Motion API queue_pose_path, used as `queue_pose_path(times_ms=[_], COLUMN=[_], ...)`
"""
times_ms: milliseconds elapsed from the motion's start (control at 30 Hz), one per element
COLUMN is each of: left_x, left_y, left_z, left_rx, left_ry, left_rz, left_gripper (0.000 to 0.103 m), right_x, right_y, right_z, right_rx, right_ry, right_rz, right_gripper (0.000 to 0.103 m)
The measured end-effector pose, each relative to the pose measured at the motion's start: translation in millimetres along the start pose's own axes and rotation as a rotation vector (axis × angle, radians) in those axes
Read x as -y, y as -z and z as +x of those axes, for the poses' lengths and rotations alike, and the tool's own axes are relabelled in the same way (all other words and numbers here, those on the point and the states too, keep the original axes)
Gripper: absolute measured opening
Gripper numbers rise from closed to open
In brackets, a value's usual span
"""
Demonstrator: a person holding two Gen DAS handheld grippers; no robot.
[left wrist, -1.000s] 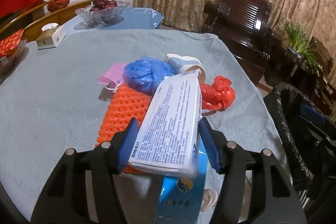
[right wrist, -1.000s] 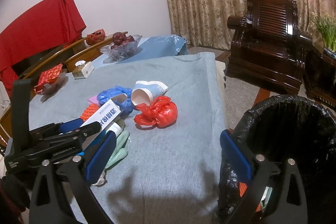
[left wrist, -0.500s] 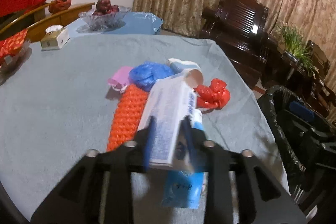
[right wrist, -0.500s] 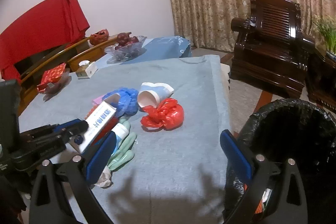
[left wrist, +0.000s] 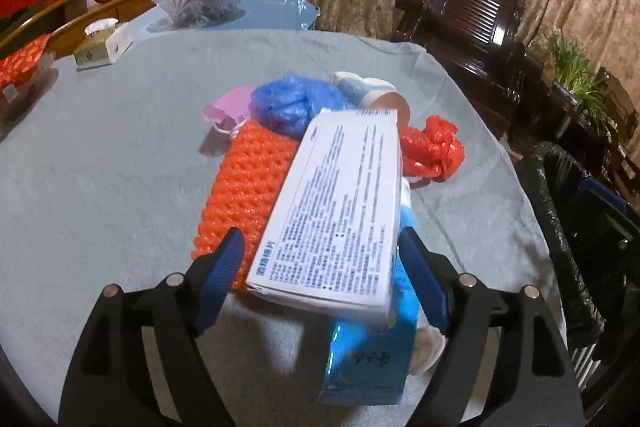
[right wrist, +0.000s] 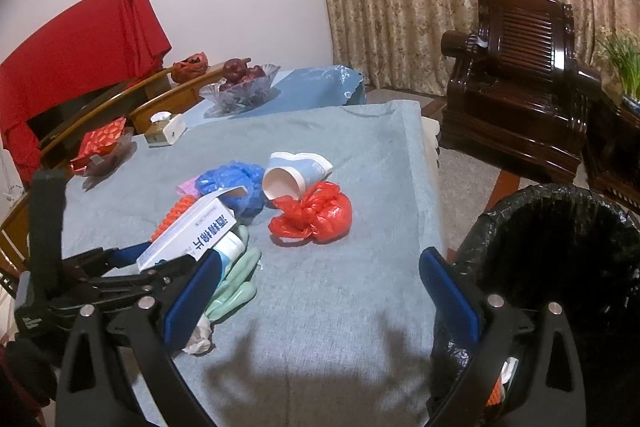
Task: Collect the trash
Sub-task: 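Lift the white box with the left gripper while the right gripper grasps the red plastic bag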
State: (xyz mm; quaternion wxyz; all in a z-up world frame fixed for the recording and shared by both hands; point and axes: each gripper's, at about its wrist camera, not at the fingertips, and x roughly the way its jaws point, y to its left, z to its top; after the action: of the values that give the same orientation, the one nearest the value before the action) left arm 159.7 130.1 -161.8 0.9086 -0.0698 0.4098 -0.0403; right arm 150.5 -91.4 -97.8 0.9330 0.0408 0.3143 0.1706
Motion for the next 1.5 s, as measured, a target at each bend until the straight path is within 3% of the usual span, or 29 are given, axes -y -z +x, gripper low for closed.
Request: queue_pose_path(times_ms=[67,100,300,533,767,833,1000,1200,1300,1500], left_x=[1,2,5,6,4,5,8,9,11,11], left_y=[1,1,0,-5,-1,-2,-8,-14,-13,-10], left_z=[0,0,-2,-23,-9,-8,-2,6,7,-2], left_rx=[0.004,0.004,0.012,0.072,-0.006,-0.010,-0.017,-0.037,-0.037,0.008], left_ry=[0.003,0.009,0.028,0.031,0.057,0.072,0.079,0.101,0.103,0.093], left_rz=[0.008,0.012,0.003,0.003,-0.007,-0.009,0.006,-0.010,-0.003,0.010], left_gripper=[0.074,0.065,0.060,0.059,0.061,0.067,0.068,0.066,0.054,0.053], right_x=[0,1,1,1,-1,-2,0,1,2,1], right_y=[0,0,0,0,-1,-1,0,1,1,-1], right_z=[0,0,0,1,2,2,2,2,2,4], right_rx=[-0.001,-0.002,-0.002,0.000,-0.002,-0.001,-0.001,-0.003,-0.005,-0.005], right_ry=[0.001,0.001,0.001,0.000,-0.003,-0.002,0.002,0.005,0.006,0.006], right_rz=[0.001,0.001,0.001,0.002,-0.007,-0.005,0.001,-0.006,-0.003,-0.009], right_gripper=[0.097,0.097,0.097,0.097,0.097,0.097,0.097,0.097,0.097,0.097])
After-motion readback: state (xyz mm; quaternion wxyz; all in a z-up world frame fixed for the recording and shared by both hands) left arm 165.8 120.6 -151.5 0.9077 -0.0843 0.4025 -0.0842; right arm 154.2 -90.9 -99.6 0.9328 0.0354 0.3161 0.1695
